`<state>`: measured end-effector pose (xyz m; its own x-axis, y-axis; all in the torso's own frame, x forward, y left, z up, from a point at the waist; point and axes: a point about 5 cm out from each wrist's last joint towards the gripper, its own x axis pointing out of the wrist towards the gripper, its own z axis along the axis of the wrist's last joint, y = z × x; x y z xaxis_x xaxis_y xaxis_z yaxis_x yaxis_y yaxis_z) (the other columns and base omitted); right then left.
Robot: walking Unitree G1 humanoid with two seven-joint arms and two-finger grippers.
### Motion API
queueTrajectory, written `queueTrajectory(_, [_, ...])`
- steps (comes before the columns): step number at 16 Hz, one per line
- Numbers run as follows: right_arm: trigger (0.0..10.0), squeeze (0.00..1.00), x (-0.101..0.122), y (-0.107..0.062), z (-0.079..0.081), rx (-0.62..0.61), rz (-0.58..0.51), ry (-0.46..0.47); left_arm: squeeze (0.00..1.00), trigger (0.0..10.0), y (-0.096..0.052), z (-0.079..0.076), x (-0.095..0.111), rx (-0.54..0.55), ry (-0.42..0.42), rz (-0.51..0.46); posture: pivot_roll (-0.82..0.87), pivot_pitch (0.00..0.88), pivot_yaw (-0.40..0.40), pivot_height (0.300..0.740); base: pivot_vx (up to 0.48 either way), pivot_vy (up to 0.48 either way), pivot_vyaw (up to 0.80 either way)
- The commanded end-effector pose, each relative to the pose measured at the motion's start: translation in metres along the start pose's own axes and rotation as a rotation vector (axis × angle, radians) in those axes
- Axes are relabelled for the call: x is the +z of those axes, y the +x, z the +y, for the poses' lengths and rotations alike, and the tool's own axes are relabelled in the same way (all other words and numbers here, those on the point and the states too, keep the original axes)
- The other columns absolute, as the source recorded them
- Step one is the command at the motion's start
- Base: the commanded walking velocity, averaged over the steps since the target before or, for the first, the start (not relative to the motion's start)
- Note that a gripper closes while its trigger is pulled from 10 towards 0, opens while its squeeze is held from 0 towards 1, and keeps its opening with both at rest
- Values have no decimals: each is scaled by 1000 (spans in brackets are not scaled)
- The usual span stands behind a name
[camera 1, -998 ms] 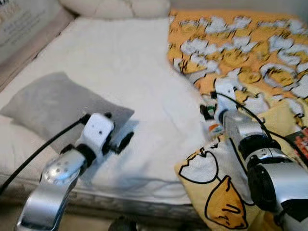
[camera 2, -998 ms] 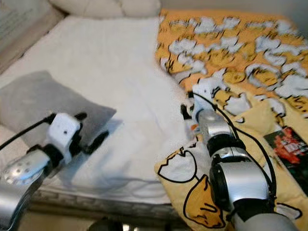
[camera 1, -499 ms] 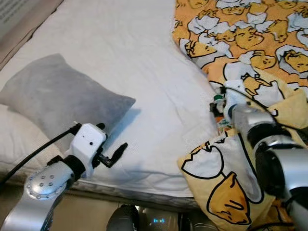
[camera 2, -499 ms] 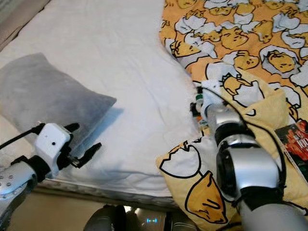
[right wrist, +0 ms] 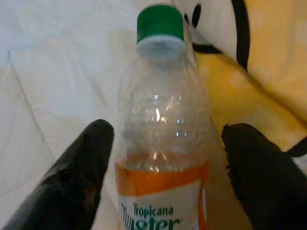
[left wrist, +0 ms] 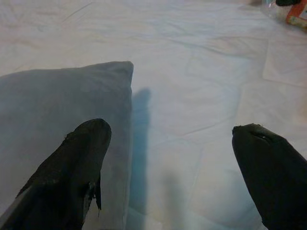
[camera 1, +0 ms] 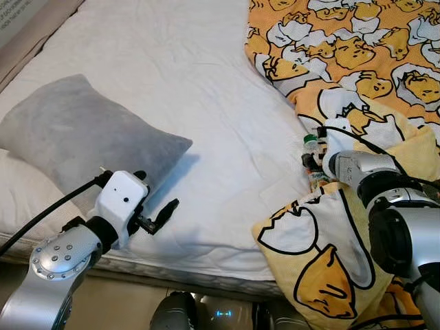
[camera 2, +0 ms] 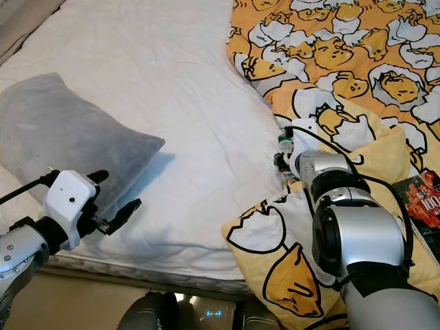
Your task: Clean up the room
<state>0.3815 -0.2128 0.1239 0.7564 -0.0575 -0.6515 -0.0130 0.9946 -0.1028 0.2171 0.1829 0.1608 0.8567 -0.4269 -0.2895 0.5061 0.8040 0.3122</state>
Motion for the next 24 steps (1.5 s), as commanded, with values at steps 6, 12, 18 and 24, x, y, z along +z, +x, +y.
queueTrajectory(6, [0, 0, -8, 1, 0, 8, 50, -23, 0, 10000, 5, -4, 4, -32, -8, -16, 171, 186, 4, 740, 0, 0, 0])
queueTrajectory(12, [0, 0, -11, 2, 1, 11, 64, -22, 0, 10000, 7, -8, 4, -62, -20, -20, 166, 180, -7, 740, 0, 0, 0])
queueTrajectory(18, [0, 0, 23, -3, 18, 120, -123, 133, 0, 10000, 15, -16, -3, -187, -32, 9, 140, 140, 3, 740, 0, 0, 0])
queueTrajectory(24, [0, 0, 80, -25, 23, 268, -485, 319, 0, 10000, 29, -20, -7, -212, -88, -8, 65, 64, 37, 740, 0, 0, 0])
